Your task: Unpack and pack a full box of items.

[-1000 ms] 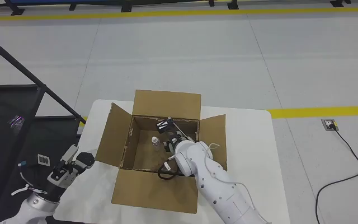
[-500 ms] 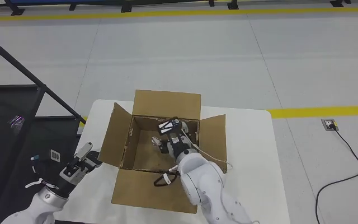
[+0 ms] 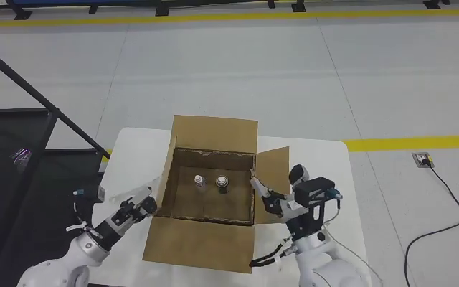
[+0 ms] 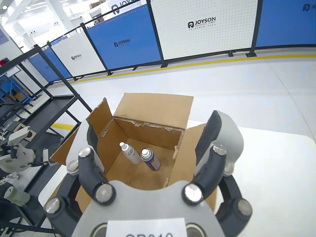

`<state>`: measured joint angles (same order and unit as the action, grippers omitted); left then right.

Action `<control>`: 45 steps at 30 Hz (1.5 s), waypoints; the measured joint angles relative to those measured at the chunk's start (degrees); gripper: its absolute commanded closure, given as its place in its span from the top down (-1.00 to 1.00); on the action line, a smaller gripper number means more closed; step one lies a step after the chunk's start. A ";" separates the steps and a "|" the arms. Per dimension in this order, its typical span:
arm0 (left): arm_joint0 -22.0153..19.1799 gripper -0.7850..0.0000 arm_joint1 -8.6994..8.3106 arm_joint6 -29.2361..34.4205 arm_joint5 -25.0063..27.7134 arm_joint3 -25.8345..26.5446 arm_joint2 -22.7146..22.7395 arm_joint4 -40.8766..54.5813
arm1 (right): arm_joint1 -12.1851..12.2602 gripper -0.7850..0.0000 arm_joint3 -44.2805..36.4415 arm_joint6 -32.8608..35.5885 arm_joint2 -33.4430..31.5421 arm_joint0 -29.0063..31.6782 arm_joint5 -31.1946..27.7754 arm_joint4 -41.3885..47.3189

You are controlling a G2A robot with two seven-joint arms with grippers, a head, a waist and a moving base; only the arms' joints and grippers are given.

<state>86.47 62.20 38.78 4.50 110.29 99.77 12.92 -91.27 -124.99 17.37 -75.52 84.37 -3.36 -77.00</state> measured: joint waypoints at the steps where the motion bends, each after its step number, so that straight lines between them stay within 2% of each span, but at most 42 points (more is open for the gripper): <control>1: -0.37 1.00 -0.02 0.18 -0.34 -0.23 -0.58 -0.63 | 0.15 1.00 -0.15 1.04 -1.38 0.66 -0.46 1.48; 6: -2.53 1.00 -0.11 0.64 -1.55 -2.02 -3.13 -3.03 | 0.75 1.00 4.55 10.09 -8.00 -1.60 -0.26 9.87; 11: -3.41 1.00 -0.23 1.14 -2.31 -3.29 -4.23 -4.21 | 1.22 1.00 10.65 17.71 -9.67 -6.86 0.63 12.65; 14: -3.46 1.00 -0.30 1.22 -2.61 -3.62 -4.54 -4.79 | 1.65 1.00 12.51 21.20 -10.04 -8.96 -3.99 16.85; 22: -3.61 1.00 -0.42 0.85 -3.24 -3.97 -5.21 -5.52 | 2.61 1.00 15.34 24.29 -6.69 -12.71 -19.14 28.41; 27: -3.92 1.00 -0.46 0.66 -3.45 -4.34 -5.89 -5.75 | 2.88 1.00 16.72 25.04 -2.99 -16.26 -23.19 31.93; 34: -4.38 1.00 -0.52 0.34 -3.68 -4.88 -6.45 -5.79 | 2.78 1.00 23.13 25.72 3.06 -22.56 -19.56 30.21; 41: -4.95 1.00 -0.57 -0.42 -4.24 -5.48 -7.00 -5.92 | 1.87 1.00 38.82 24.49 9.11 -32.39 -15.14 30.17; 45: -5.11 1.00 -0.59 -0.98 -4.66 -5.94 -7.07 -5.92 | 1.61 1.00 44.47 23.13 11.70 -35.11 -12.35 26.26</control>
<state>81.35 61.61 37.80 -0.17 104.34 92.70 7.00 -89.66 -80.52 40.50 -63.82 49.26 -15.72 -50.74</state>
